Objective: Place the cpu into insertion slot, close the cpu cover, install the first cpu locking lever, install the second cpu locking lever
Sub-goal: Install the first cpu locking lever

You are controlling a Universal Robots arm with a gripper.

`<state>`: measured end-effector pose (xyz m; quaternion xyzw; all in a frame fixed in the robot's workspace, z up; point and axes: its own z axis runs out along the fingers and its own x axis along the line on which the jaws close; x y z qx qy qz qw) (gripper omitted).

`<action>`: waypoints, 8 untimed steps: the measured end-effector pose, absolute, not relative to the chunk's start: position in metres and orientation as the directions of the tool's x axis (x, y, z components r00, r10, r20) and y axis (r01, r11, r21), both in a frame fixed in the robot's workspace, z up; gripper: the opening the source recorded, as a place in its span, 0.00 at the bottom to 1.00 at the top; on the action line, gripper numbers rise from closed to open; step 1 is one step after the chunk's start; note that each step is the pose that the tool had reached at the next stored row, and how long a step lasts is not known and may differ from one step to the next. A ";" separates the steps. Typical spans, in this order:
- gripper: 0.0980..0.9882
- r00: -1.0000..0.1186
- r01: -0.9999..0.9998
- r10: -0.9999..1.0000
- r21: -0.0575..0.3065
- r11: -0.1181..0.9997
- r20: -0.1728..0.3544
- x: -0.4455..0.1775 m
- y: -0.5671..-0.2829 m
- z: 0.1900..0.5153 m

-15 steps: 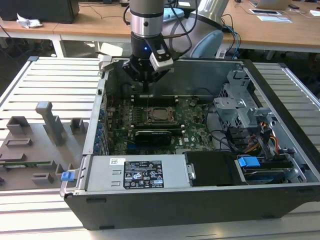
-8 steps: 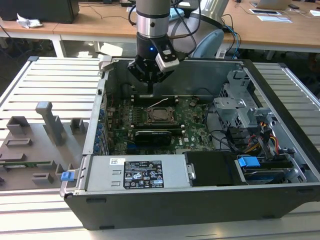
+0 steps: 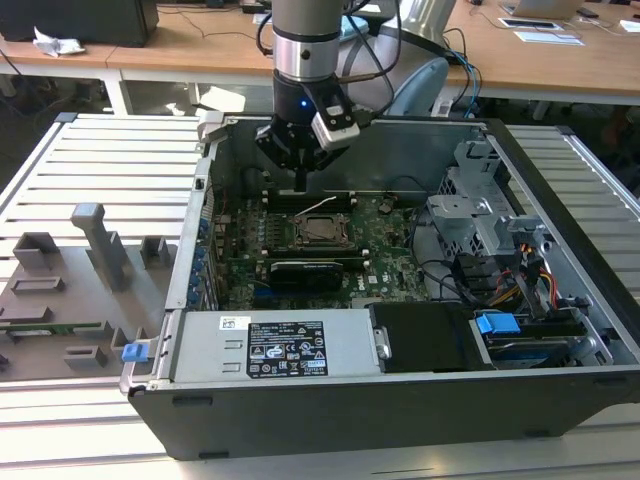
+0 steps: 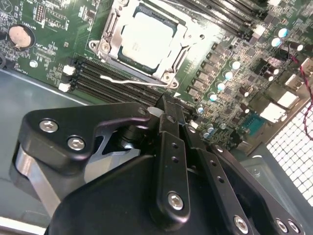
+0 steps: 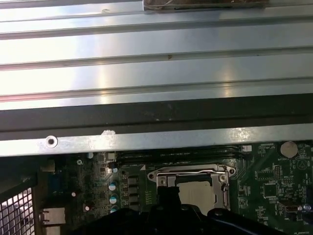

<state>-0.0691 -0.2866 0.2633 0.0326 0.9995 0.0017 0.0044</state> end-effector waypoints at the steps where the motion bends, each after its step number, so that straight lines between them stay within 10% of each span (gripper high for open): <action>1: 0.01 -0.998 0.065 0.065 0.012 0.998 -0.008 -0.069 -0.288 0.263; 8: 0.01 -1.000 -0.031 -0.031 0.039 0.999 -0.006 -0.069 -0.290 0.262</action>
